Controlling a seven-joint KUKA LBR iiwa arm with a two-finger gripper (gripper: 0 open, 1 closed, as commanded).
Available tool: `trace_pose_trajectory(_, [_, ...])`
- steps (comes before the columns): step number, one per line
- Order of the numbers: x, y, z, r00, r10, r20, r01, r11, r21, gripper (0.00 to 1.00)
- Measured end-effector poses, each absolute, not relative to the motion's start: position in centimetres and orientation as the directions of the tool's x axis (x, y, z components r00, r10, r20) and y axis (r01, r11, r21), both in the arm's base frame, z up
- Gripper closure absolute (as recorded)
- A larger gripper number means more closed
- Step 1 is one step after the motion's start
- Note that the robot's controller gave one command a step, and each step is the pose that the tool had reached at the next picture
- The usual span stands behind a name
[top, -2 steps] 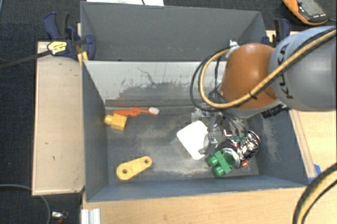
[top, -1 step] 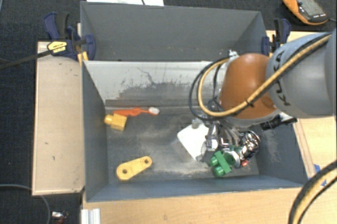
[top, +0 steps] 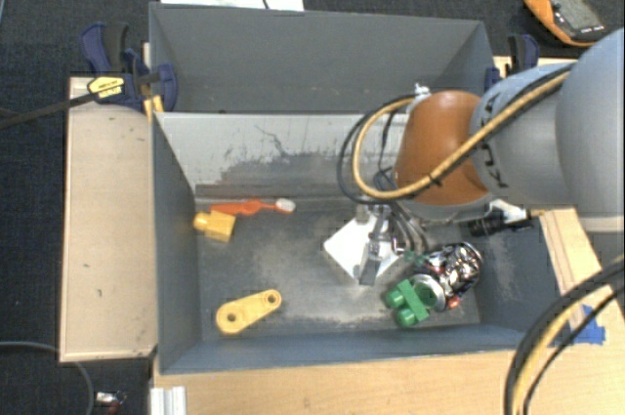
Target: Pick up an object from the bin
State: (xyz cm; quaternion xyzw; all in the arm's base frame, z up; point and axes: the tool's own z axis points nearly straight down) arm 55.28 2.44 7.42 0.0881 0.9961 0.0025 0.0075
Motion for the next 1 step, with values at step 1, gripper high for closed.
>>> trace_pose_trajectory(1, [54.75, 2.34, 7.49, -0.985, 0.168, -0.023, 0.168, 0.986, 0.008, 0.0])
